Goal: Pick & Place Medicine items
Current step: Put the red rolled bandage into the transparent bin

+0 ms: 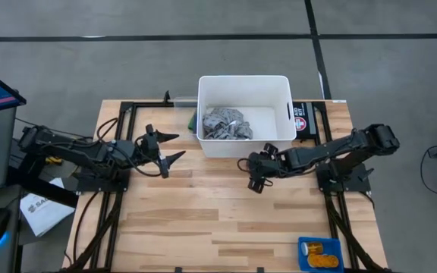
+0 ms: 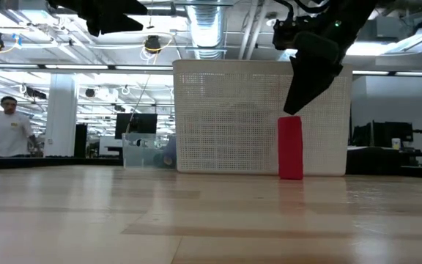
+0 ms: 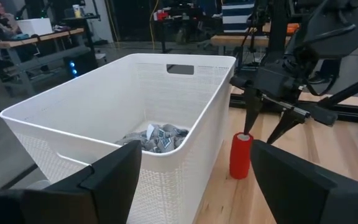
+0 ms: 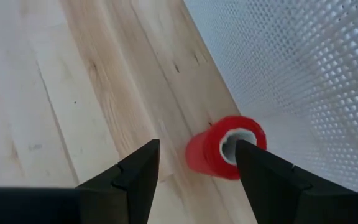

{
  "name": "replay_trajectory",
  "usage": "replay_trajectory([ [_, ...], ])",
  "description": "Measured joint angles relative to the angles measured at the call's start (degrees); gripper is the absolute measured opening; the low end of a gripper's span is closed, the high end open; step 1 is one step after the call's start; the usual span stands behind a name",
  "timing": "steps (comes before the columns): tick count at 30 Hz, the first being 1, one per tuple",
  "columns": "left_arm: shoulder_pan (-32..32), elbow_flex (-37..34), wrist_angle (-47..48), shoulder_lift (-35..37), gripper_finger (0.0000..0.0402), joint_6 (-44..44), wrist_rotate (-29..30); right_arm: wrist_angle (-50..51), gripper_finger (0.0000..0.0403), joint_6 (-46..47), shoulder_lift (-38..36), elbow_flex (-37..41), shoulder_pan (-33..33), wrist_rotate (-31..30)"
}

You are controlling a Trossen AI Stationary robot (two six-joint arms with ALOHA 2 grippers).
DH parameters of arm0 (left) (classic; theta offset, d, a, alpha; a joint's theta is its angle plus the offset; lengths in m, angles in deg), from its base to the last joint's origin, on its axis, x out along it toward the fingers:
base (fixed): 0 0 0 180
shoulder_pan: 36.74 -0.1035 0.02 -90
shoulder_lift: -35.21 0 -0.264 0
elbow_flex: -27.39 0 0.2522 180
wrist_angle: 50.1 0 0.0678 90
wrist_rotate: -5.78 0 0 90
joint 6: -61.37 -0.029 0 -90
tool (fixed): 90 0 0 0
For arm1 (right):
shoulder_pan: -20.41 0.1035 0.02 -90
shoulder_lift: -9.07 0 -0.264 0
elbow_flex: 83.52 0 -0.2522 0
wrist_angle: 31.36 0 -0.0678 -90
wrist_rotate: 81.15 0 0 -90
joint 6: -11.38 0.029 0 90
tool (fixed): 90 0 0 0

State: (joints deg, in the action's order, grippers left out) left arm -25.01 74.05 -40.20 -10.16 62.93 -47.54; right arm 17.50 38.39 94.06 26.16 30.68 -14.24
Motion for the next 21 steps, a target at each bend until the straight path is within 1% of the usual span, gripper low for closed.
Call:
replay_trajectory([
  [21, -0.02, 0.00, 0.00, 0.00, 0.0290, 0.00, 0.24, 0.80, 0.0207, -0.40, 0.61, 0.08, -1.40, 0.30],
])
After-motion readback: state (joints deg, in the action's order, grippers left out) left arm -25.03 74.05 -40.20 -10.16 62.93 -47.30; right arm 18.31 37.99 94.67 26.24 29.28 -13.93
